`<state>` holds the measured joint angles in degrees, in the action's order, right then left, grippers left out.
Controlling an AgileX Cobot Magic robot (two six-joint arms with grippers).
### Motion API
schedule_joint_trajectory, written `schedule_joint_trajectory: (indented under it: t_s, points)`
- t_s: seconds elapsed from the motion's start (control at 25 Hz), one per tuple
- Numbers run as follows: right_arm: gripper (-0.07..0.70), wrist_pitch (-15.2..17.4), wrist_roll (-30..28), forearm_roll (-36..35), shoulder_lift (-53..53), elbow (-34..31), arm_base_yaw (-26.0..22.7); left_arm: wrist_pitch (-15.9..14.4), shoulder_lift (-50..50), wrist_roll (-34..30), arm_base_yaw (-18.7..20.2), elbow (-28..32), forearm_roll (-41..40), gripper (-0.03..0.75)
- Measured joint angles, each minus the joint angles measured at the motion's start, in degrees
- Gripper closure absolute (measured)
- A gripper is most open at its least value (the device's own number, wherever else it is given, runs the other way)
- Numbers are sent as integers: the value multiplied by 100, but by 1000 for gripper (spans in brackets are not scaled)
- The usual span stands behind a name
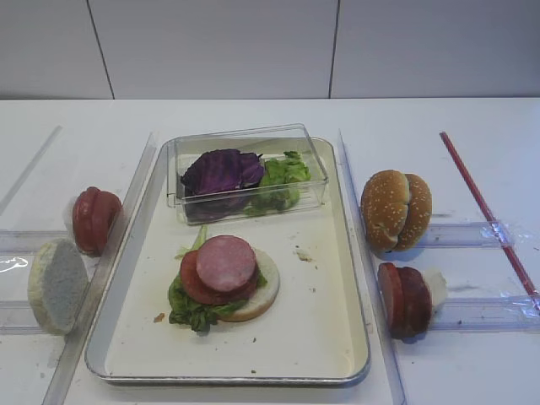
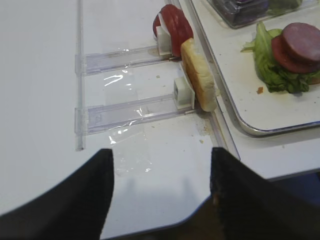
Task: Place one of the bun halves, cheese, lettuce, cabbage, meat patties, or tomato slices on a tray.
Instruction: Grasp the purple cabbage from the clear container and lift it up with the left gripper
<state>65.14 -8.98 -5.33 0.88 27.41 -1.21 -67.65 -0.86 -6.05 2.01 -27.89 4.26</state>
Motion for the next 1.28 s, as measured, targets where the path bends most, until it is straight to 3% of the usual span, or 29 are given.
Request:
schedule_joint_trajectory:
  t_s: [0.92,1.16,1.28]
  points:
    - [101,0,0,0,0,0,0,-10,0,11,0,0,22,310]
    - [101,0,0,0,0,0,0,-48,776,231,0,-138,35,310]
    - [101,0,0,0,0,0,0,-239,1413,403,0,-456,78,310]
